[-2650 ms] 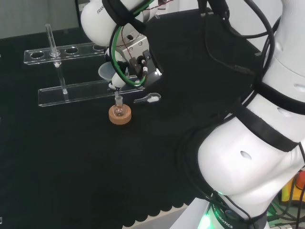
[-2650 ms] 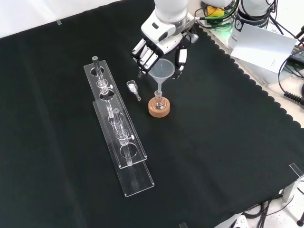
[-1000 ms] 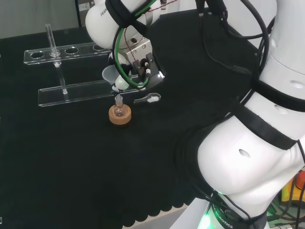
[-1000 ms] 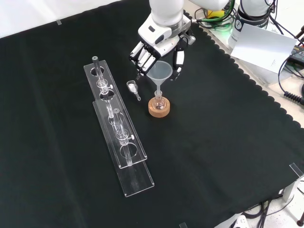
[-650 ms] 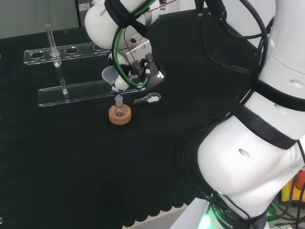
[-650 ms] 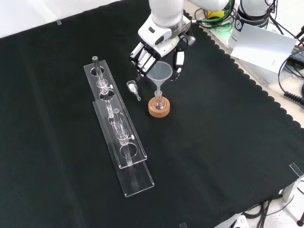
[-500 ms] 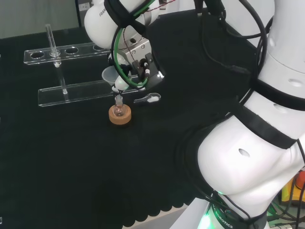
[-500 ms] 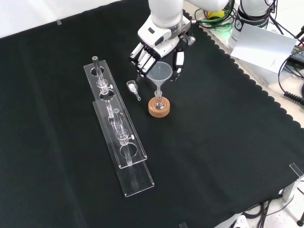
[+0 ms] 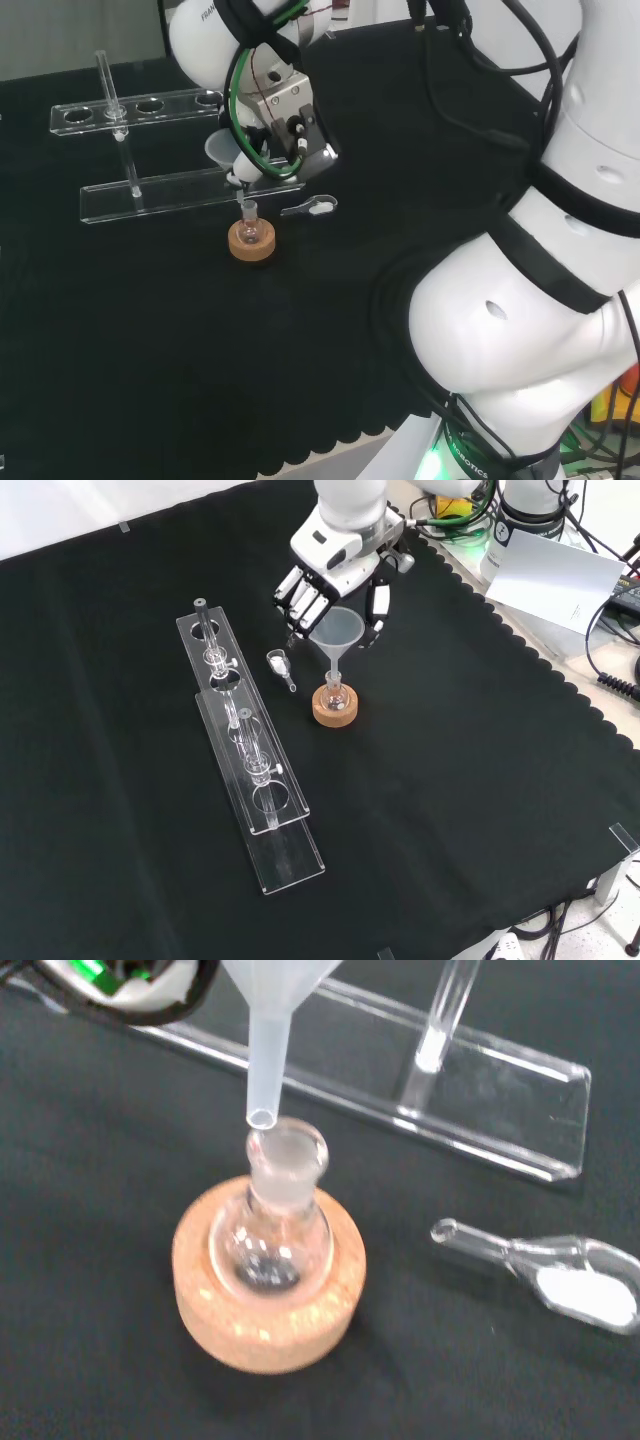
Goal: Place the funnel on the round-bottom flask.
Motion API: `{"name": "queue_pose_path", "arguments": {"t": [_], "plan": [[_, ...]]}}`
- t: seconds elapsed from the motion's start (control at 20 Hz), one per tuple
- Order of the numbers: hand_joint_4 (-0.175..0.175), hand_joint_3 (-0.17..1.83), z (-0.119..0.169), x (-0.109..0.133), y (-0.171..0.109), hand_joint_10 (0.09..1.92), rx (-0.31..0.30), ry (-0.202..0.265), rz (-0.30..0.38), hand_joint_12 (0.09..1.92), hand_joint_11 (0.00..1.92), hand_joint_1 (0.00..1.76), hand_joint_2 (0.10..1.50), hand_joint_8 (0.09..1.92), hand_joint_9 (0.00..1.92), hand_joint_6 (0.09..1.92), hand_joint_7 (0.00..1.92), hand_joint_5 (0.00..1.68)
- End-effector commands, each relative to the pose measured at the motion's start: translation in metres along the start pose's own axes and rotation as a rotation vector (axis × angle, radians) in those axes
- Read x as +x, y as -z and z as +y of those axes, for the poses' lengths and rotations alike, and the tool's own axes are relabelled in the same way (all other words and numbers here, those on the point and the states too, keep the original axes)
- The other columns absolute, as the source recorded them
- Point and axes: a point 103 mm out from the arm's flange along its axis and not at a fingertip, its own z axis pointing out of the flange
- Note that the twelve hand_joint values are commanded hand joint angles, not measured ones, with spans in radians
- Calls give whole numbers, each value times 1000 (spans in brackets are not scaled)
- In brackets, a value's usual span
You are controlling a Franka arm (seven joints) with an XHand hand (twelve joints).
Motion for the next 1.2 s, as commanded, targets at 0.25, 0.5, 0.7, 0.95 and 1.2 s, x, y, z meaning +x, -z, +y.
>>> {"name": "queue_pose_path", "arguments": {"t": [0.25, 0.5, 0.7, 0.95, 1.2], "plan": [[-73, 552, 3, -1, -26, 743, 42, 2, -68, 1322, 314, 761, 663, 882, 679, 205, 374, 443], [-73, 552, 3, -3, -16, 745, 24, 0, -65, 1326, 310, 760, 663, 880, 675, 205, 372, 441], [-73, 552, 2, -3, -2, 746, 15, -8, -76, 1328, 308, 760, 663, 878, 673, 204, 371, 440], [-72, 552, -3, -3, 18, 746, -35, -17, -75, 1329, 308, 759, 663, 876, 672, 204, 372, 440], [-72, 553, -4, -5, 31, 747, -63, -21, -78, 1330, 308, 759, 663, 874, 671, 204, 373, 439]]}}
